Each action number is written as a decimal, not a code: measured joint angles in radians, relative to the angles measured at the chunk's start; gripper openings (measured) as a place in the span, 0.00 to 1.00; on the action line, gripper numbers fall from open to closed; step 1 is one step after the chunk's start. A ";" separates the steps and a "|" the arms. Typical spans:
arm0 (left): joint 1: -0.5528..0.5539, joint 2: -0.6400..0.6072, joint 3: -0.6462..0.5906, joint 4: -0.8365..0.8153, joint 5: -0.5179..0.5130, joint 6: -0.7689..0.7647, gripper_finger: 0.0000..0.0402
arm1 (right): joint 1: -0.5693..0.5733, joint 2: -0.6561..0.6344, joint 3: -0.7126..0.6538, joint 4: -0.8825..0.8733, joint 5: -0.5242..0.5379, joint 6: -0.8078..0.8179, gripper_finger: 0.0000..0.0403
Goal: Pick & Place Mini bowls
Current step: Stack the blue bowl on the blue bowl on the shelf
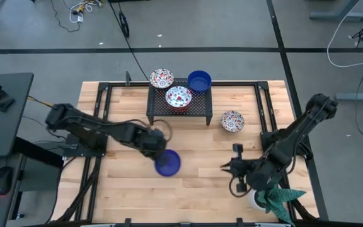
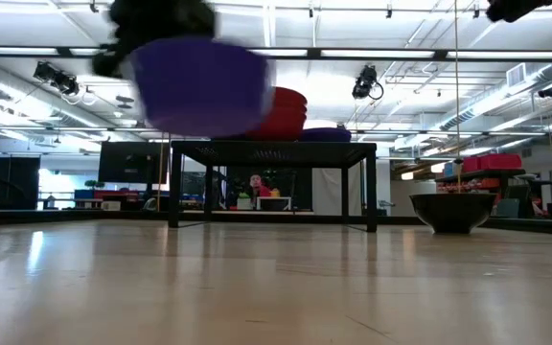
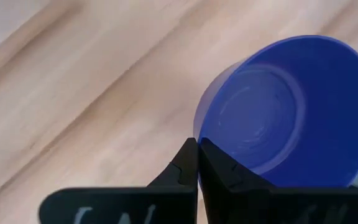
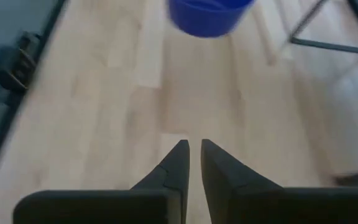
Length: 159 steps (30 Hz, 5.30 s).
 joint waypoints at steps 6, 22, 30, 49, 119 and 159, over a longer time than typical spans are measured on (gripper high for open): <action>0.087 0.197 0.279 -0.010 0.040 0.224 0.01 | -0.066 -0.110 0.000 -0.046 -0.046 -0.131 0.11; 0.240 0.522 0.768 -0.160 0.085 0.509 0.01 | -0.273 -0.061 0.000 0.160 -0.384 -0.587 0.39; 0.253 0.529 0.768 -0.181 0.081 0.519 0.01 | -0.304 0.040 0.000 0.148 -0.305 -0.722 0.43; 0.255 0.532 0.767 -0.205 0.071 0.532 0.01 | -0.304 0.077 0.000 0.109 -0.198 -0.811 0.30; 0.181 0.499 0.766 -0.079 -0.417 0.895 0.24 | -0.284 0.029 -0.055 -0.342 -0.540 -0.408 0.00; -0.161 0.314 -0.431 1.327 -0.600 0.397 0.19 | -1.138 0.444 0.842 -0.477 -0.273 -1.106 0.00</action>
